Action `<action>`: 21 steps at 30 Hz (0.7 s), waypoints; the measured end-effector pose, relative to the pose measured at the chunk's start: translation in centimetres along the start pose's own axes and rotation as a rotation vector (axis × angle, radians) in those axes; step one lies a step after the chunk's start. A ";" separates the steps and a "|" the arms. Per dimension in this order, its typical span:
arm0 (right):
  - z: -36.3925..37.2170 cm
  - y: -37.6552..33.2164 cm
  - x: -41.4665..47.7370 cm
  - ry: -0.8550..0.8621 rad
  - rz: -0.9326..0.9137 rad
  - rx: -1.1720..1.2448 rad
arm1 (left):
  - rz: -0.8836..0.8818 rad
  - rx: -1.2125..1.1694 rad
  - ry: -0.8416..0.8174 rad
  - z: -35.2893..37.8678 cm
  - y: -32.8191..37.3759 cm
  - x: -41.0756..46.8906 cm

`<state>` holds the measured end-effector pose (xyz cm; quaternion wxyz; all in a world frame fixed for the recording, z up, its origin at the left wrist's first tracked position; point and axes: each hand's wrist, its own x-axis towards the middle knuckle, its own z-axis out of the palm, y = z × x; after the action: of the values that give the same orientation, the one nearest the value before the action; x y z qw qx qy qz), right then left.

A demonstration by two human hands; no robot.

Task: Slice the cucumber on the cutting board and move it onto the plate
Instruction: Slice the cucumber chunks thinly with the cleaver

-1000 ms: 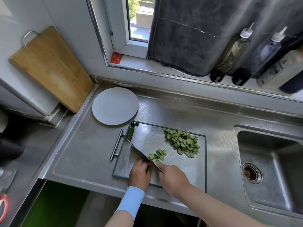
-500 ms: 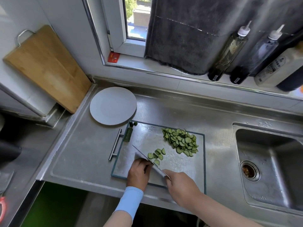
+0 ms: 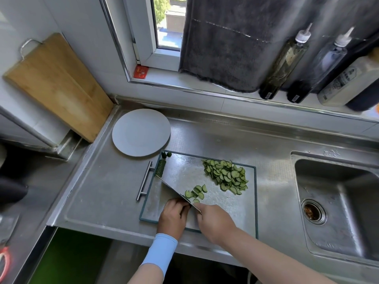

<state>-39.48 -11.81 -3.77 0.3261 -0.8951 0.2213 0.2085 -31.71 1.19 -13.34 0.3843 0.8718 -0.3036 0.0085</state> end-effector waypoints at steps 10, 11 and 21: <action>0.2 1.4 -2.5 0.056 -0.057 -0.052 | -0.041 0.019 -0.012 -0.1 0.2 0.2; 0.1 1.5 -2.7 0.055 -0.060 -0.053 | -0.042 0.021 -0.008 -0.1 0.2 0.2; 0.4 1.1 -1.6 0.010 -0.003 0.009 | -0.049 -0.012 -0.014 -0.2 0.3 0.1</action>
<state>-41.46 -11.95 -3.77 0.3293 -0.8950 0.2225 0.2023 -31.72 1.07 -12.99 0.3875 0.8767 -0.2850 -0.0091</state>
